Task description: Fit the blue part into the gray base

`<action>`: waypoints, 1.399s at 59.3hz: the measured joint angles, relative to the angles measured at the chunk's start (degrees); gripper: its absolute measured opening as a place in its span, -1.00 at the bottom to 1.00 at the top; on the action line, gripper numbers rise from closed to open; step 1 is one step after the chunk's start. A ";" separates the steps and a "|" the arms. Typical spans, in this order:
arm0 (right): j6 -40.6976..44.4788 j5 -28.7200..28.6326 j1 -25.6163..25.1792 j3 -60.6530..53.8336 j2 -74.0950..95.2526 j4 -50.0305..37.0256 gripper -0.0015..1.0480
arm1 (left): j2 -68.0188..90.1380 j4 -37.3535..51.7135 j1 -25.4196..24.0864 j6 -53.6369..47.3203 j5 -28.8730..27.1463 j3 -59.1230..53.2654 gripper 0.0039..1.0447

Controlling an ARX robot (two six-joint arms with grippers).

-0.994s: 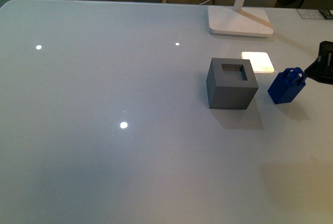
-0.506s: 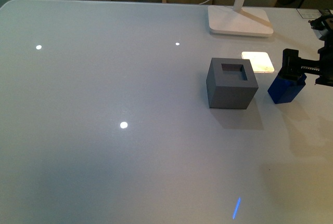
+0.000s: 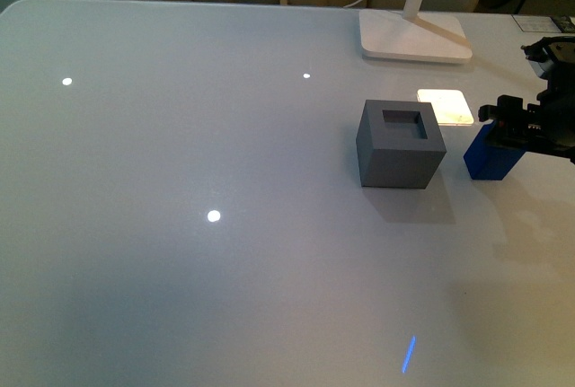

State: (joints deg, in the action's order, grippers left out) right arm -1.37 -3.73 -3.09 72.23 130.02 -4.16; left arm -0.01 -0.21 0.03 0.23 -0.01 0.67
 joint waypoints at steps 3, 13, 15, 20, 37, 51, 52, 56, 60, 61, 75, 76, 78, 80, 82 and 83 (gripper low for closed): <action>-0.24 -0.15 0.09 -1.81 -2.19 -0.17 -0.14 | 0.00 0.00 0.00 0.00 0.00 0.00 0.86; -1.84 -0.66 1.31 -6.03 -10.93 -0.33 -0.14 | 0.00 0.00 0.00 0.00 0.00 0.00 0.86; -2.19 -0.63 1.90 -6.78 -13.09 -0.31 -0.14 | 0.00 0.00 0.00 0.02 0.00 0.00 0.86; -3.08 -0.15 4.04 -8.11 -18.21 0.39 -0.14 | 0.00 0.00 0.00 0.00 0.00 0.00 0.86; -7.41 3.41 12.61 -8.37 -22.40 3.23 -0.14 | 0.00 0.00 0.00 0.00 0.00 0.00 0.86; -11.28 5.95 17.57 -4.39 -19.10 5.51 -0.14 | 0.00 0.00 0.00 0.02 0.00 0.00 0.86; -11.56 6.10 17.81 -3.96 -18.75 5.75 -0.14 | 0.00 0.00 0.00 0.00 0.00 0.00 0.86; -12.31 6.64 18.38 -2.78 -17.33 6.58 -0.14 | 0.00 0.00 0.00 0.00 0.00 0.00 0.86; -12.85 7.21 18.58 -1.73 -15.98 7.43 -0.14 | 0.00 0.00 0.00 0.00 0.00 0.00 0.86; -12.87 7.30 18.58 -1.62 -15.85 7.50 -0.14 | 0.00 0.00 0.00 0.00 0.00 0.00 0.86; -13.70 7.76 18.58 -0.35 -13.73 8.15 -0.14 | 0.02 0.00 0.00 0.00 0.00 0.00 0.86; -13.73 7.76 18.56 -0.35 -13.66 8.15 -0.14 | 0.00 0.00 0.00 0.00 0.00 0.00 0.86; -13.84 7.76 18.56 -0.33 -13.40 8.15 -0.14 | 0.00 0.00 0.00 0.00 0.00 0.00 0.86; -13.88 7.78 18.56 -0.33 -13.16 8.13 -0.14 | 0.00 0.00 0.00 0.02 0.00 0.00 0.86; -13.90 7.82 18.56 -0.33 -12.79 8.13 -0.14 | 0.00 0.00 0.00 0.02 0.00 0.00 0.86; -13.90 7.85 18.56 -0.31 -12.63 8.13 -0.14 | 0.00 0.00 0.00 0.00 0.00 0.00 0.86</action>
State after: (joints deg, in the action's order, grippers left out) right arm -15.27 4.12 15.46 71.92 117.38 3.97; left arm -0.01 -0.21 0.03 0.23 -0.01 0.67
